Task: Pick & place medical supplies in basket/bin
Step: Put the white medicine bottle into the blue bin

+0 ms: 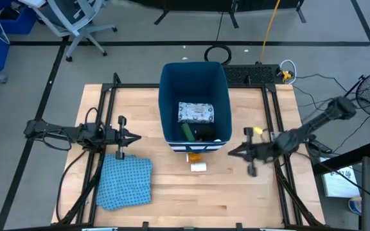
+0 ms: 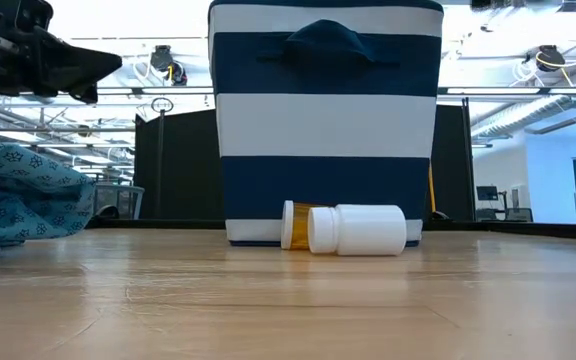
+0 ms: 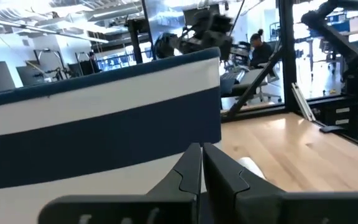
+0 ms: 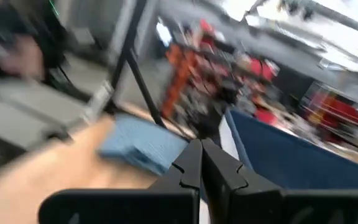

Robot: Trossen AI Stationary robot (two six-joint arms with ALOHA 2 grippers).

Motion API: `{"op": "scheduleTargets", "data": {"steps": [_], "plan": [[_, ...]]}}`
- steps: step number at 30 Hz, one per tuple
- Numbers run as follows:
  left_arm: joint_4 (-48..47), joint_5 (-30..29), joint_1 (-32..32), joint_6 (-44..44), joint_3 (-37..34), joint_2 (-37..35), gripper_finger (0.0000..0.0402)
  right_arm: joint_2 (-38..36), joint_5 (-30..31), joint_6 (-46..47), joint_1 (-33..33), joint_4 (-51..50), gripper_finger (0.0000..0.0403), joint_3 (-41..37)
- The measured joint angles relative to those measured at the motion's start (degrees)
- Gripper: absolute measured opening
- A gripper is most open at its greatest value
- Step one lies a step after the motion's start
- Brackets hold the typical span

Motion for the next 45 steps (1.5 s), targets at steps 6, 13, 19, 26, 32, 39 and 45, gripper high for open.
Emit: {"op": "scheduleTargets", "data": {"steps": [6, 13, 19, 26, 32, 39, 45], "plan": [[2.8, 0.0, 0.0, 0.0, 0.0, 0.0, 0.0021, 24.2, 21.2, -3.5, 8.7, -10.1, 0.0000, 19.2], [3.2, 0.1, 0.0, -1.8, 0.0, 0.0, 0.0021, 39.2, 26.0, 11.6, 7.8, -25.1, 0.0050, 33.1], [4.5, 1.2, 0.0, -3.1, 0.0, 0.0, 0.0021, 46.6, 21.0, 23.4, 6.4, -33.5, 0.0148, 38.3], [5.5, 3.6, 0.0, -2.6, 0.0, 0.0, 0.0021, 50.9, 16.9, 29.2, 5.9, -36.5, 0.0215, 38.3], [4.9, 3.9, 0.0, -3.1, 0.0, 0.0, 0.0021, 55.8, 11.5, 32.8, 3.3, -36.3, 0.0240, 38.3], [4.2, 6.1, 0.0, -3.1, 0.0, 0.0, 0.0021, 59.2, 11.2, 35.1, 0.4, -37.1, 0.0243, 38.2], [3.6, 6.1, 0.0, -3.0, 0.0, 0.0, 0.0021, 59.4, 6.8, 38.0, -1.3, -40.6, 0.0241, 38.2]]}}
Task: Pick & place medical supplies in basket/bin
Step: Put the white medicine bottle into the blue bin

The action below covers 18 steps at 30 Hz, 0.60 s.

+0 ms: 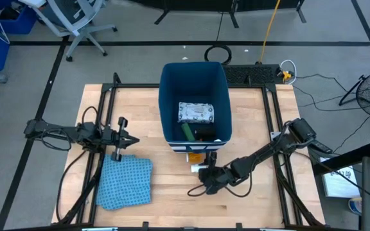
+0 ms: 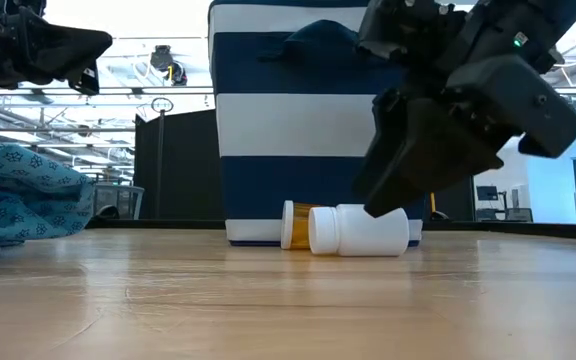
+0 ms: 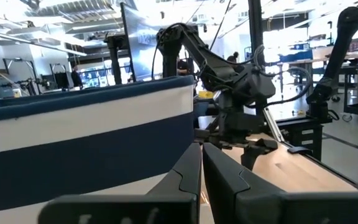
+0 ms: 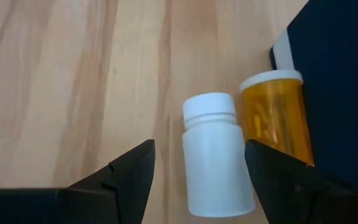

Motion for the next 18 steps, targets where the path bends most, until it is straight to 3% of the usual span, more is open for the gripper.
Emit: {"op": "scheduleTargets", "data": {"steps": [12, 18], "plan": [[0.0, 0.0, 0.0, 0.0, 0.0, 0.0, 0.0021, 0.3, -1.8, -1.1, -2.3, 0.1, 0.0238, -1.7], [-0.2, 0.0, 0.0, 0.0, 0.0, 0.0, 0.0021, 0.3, -7.6, -2.2, -3.6, 10.2, 0.0238, -7.7]]}}
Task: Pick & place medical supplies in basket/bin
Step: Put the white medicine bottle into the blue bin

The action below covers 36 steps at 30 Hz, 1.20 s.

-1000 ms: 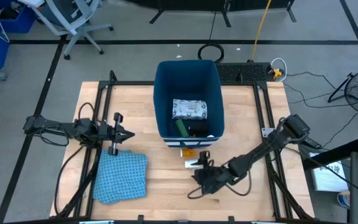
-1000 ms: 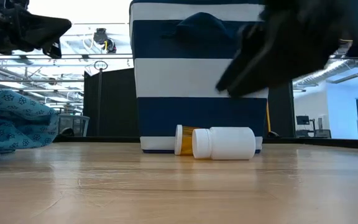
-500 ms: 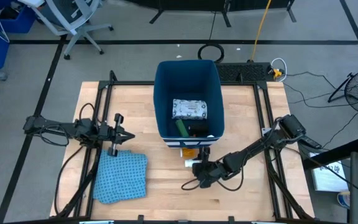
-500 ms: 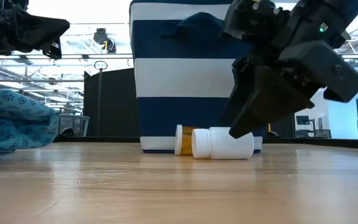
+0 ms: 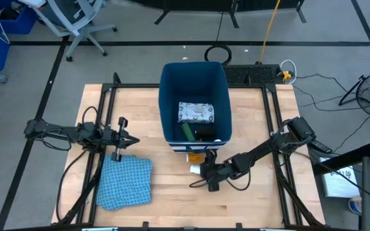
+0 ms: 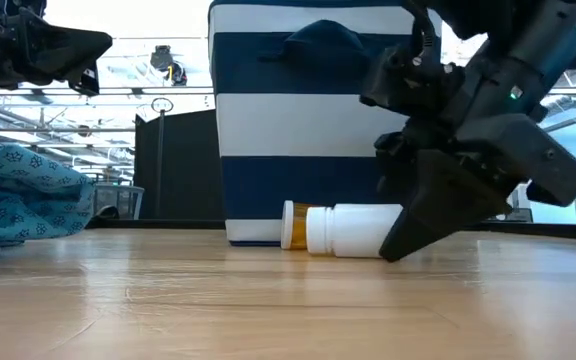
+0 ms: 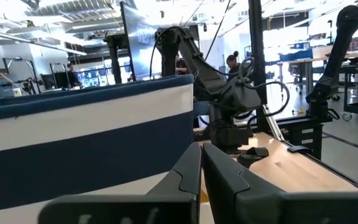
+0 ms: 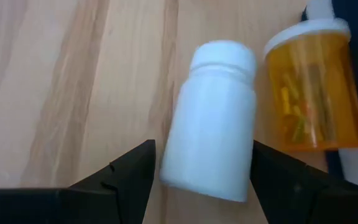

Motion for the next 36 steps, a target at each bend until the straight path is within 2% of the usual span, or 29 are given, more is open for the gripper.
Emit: {"op": "scheduleTargets", "data": {"steps": [5, 10, 13, 18, 23, 29, 34, 36], "plan": [[-0.2, 0.0, 0.0, 0.0, 0.0, 0.0, 0.0021, 0.0, 0.0, -1.6, -0.3, 6.4, 0.0238, -2.3], [-0.4, -0.4, 0.0, 0.0, 0.0, 0.0, 0.0021, 0.0, 0.0, -2.1, -0.3, 7.3, 0.0233, -2.6], [-0.7, -0.5, 0.0, 0.0, 0.0, 0.0, 0.0021, 0.0, -0.1, -1.2, -0.3, 7.3, 0.0212, -2.6], [-1.1, -0.4, 0.0, -0.1, 0.0, 0.0, 0.0021, -0.4, -4.5, -0.9, -0.7, 8.7, 0.0165, -2.6], [-2.5, -0.5, 0.0, -0.3, 0.0, 0.0, 0.0021, -2.7, -6.4, -4.0, -0.8, 9.4, 0.0165, -2.6], [-2.4, -0.5, 0.0, -0.3, 0.0, 0.0, 0.0021, -11.6, -11.3, -9.5, -0.8, 8.6, 0.0193, -2.7], [-2.5, -0.5, 0.0, -0.3, 0.0, 0.1, 0.0021, -23.7, -18.9, -14.6, -0.8, 8.8, 0.0168, -5.7], [-2.6, -0.5, 0.0, -0.5, 0.0, 0.0, 0.0021, -29.3, -19.9, -15.0, -0.7, 11.0, 0.0164, -8.3]]}}
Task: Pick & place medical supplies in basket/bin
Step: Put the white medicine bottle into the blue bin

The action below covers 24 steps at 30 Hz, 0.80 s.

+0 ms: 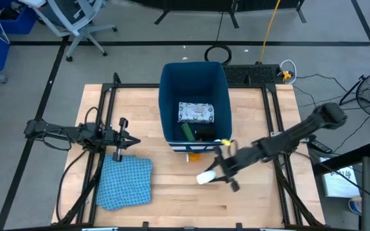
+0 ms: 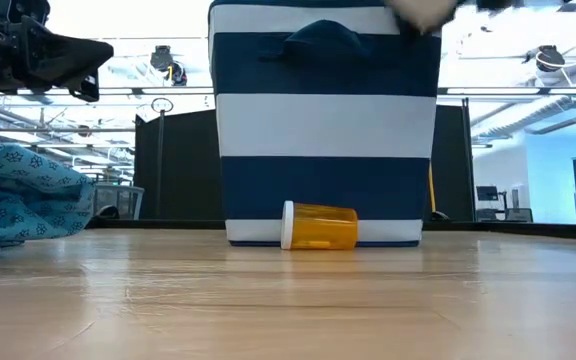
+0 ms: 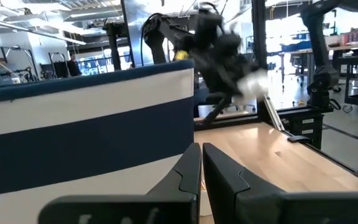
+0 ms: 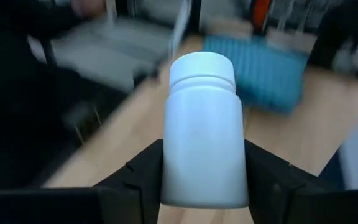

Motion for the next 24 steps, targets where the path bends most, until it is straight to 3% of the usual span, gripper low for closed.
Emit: {"op": "scheduleTargets", "data": {"steps": [5, 14, 19, 24], "plan": [[-0.3, 0.3, 0.0, -0.1, 0.0, 0.0, 0.0021, -14.8, -1.2, -1.0, 0.1, 8.0, 0.0168, -6.7], [-1.4, 0.5, 0.0, -0.7, 0.0, 0.0, 0.0021, -39.5, -2.8, -1.0, 0.1, 7.9, 0.0166, -21.4], [-1.9, 0.5, 0.0, -1.6, 0.0, 0.0, 0.0021, -50.1, -4.0, 0.5, 0.1, 12.9, 0.0168, -31.1], [-1.9, 0.5, 0.0, -2.2, 0.0, 0.0, 0.0021, -56.1, -3.9, 0.7, 0.1, 18.2, 0.0167, -37.6]]}}
